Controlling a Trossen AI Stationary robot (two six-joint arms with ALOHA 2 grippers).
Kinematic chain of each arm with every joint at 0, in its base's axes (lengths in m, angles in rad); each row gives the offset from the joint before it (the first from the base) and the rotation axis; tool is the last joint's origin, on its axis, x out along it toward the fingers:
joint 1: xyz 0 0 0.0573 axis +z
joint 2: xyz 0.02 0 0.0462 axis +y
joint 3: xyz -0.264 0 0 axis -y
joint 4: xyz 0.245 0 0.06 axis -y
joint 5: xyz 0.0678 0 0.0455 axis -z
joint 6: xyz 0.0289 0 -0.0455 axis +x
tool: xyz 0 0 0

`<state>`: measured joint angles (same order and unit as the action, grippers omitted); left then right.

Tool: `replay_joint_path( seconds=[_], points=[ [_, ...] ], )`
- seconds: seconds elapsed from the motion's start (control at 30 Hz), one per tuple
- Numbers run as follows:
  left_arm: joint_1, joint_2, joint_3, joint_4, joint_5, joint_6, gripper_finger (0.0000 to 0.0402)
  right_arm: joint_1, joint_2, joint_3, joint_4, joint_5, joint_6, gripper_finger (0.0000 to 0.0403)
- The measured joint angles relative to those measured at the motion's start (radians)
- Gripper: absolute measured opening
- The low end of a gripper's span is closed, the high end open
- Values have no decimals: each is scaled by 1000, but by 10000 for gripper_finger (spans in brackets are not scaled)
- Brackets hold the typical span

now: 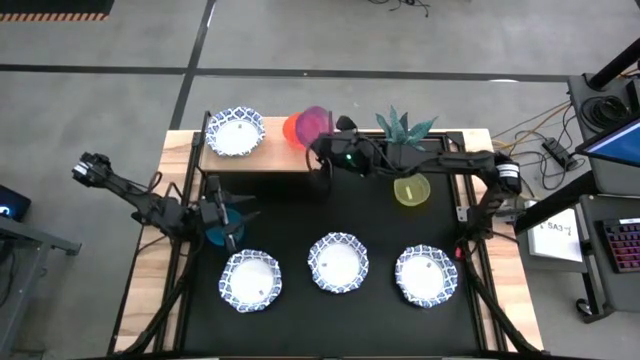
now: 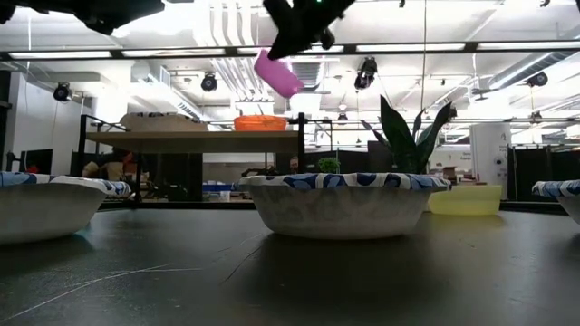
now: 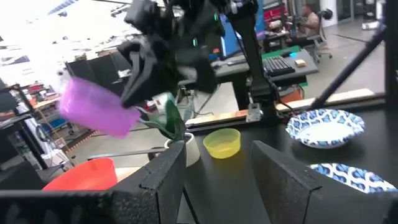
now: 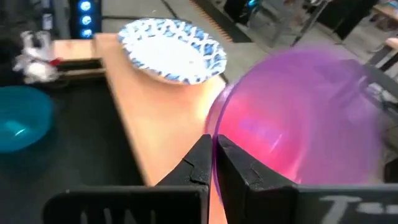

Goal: Place and stack bowls onto a shelf
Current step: Stack the purple bowl on top of the orange bowl on the shelf

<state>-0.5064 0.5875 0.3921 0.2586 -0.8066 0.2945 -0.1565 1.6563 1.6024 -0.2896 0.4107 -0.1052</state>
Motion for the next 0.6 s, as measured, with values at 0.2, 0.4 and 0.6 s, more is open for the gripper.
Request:
replay_joint_path(
  seconds=[0.2,0.4,0.6],
  points=[
    [-1,-34,0,-4,-23,-13,165,-55,50,0,57,-1,-36,9],
    [-2,-42,0,-6,-22,-15,165,-89,62,0,74,-62,-36,19],
    [-2,-40,0,-13,-22,-15,165,-95,62,0,102,-75,-25,45]
  ],
)
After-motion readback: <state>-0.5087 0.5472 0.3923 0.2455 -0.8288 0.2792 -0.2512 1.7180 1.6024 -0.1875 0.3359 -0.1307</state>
